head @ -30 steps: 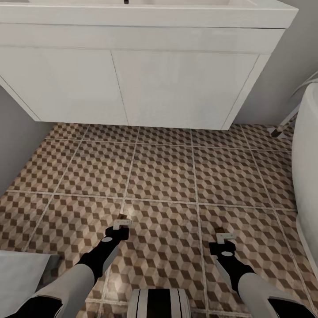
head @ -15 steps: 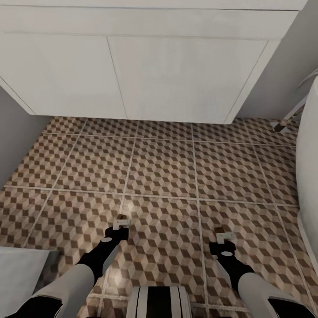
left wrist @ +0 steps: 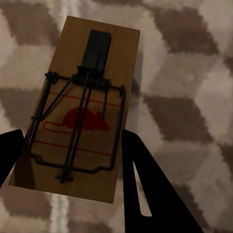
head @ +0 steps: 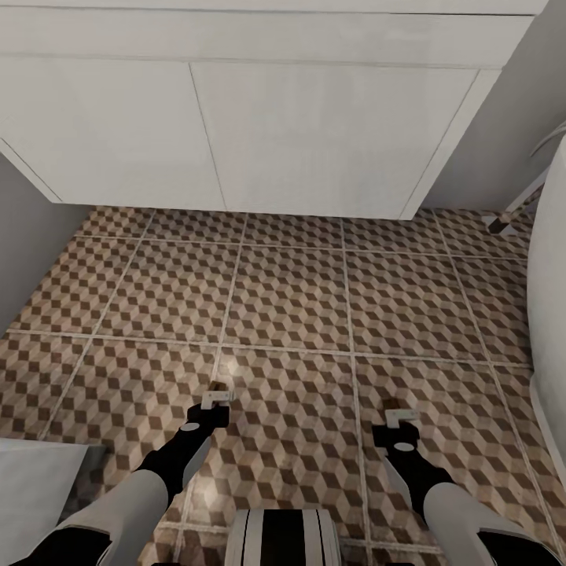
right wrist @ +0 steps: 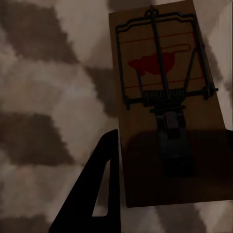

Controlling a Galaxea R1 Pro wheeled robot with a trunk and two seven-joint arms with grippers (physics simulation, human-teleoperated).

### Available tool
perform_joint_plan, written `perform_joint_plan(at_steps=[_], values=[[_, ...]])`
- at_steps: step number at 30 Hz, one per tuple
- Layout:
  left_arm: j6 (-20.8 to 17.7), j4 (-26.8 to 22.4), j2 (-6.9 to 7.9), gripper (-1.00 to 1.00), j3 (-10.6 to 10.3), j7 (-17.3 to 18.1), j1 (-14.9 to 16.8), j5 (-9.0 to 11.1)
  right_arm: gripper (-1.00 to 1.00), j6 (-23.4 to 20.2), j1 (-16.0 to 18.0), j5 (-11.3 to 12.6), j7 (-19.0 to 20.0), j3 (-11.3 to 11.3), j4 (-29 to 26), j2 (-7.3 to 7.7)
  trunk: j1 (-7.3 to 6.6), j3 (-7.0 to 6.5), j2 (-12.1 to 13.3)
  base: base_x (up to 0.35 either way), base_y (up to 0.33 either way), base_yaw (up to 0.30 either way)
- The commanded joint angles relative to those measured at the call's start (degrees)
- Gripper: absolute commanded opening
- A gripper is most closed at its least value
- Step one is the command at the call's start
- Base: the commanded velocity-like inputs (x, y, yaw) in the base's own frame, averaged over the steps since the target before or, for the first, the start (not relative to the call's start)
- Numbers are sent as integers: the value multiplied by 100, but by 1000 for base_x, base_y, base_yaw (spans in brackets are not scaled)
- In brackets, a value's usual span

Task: Take the four mousetraps from the cabinet in the bathroom and place them on the bathroom floor. Make sure all four end up on the same floor surface, and ensure that at least two of them are either under or directly next to the same bathroom sink.

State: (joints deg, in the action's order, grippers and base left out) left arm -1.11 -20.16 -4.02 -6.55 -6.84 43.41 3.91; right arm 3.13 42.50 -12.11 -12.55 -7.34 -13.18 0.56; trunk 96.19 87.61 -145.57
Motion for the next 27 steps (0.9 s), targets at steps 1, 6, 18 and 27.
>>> perform_joint_plan(at_steps=[1, 6, 18, 27], values=[[-13, -5, 5, -100, -48, -37, 1, 32, -100, 28, 3, -46, 4, -49, -13, -3, -1, 3, -1, 0, 0, 0], [-12, -5, 6, -100, -52, -37, 0, 15, -100, 23, 3, -46, -2, -48, -44, -3, -1, 3, -1, 0, 0, 0], [9, -5, 0, -100, -58, -35, 1, 13, -100, -8, 3, -46, -2, -48, -51, -2, -1, 3, -1, 0, 0, 0], [15, -3, -2, -100, -65, -28, 1, 15, -100, -60, 3, -46, -1, -54, -53, 2, -1, 3, -1, 0, 0, 0]])
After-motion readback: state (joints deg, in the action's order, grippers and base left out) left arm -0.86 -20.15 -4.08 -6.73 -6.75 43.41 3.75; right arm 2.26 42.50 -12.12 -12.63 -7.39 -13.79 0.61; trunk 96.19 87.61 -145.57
